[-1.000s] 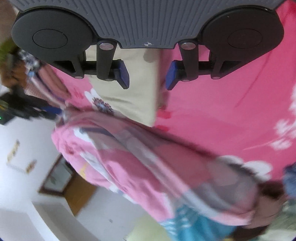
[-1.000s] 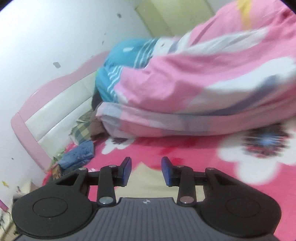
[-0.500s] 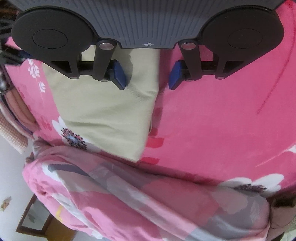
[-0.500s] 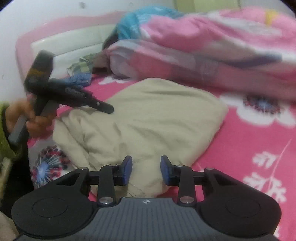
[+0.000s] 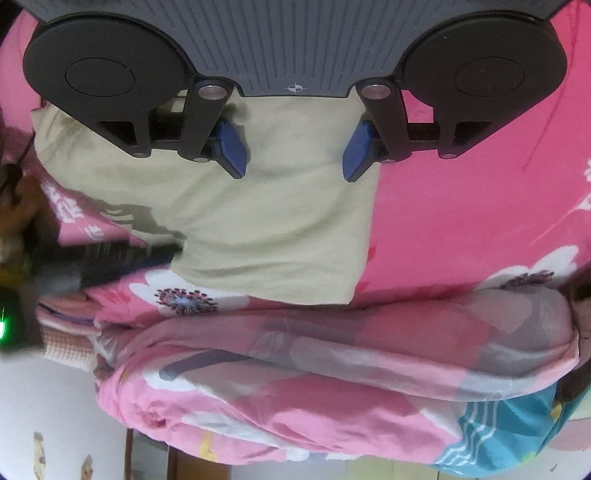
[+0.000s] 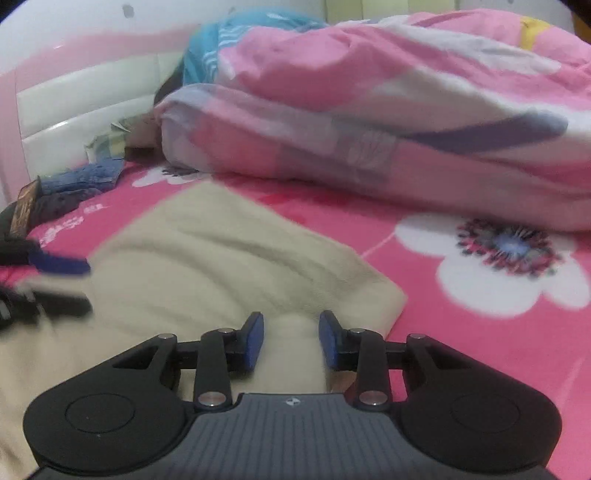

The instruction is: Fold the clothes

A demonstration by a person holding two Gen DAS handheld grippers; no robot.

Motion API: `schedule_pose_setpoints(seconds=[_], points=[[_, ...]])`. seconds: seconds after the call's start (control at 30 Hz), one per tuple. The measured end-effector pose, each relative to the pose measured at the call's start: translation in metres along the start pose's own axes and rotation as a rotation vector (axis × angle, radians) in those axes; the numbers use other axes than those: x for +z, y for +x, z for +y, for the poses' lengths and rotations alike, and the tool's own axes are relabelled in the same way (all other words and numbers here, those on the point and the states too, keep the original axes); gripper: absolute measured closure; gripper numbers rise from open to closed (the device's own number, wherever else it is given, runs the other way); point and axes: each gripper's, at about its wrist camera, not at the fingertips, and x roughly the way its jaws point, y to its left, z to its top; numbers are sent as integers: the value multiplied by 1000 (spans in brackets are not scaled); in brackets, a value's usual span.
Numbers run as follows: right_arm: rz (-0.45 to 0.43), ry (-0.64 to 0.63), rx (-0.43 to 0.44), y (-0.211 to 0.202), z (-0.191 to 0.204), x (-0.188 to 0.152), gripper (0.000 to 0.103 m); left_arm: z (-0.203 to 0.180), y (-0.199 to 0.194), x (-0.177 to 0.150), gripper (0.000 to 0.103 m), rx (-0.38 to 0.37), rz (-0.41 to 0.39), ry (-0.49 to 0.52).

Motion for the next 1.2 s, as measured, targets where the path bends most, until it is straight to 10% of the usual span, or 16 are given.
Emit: schedule_pose_setpoints(seconds=[0.6,0.77,1.0,1.2], points=[[142,-46,208,105,46,73,73,6,-1,-11,43,-46,-62,-1],[186,137,155,150,25,62,53,12,1,-9,42,-71,-52,-25],[80,287,111,-12,-30,50,55,20,0,-7,42,-109,-39,-57],[75,197,195,-103,16,1,57,20,1,-5,42,-103,-19,-75]])
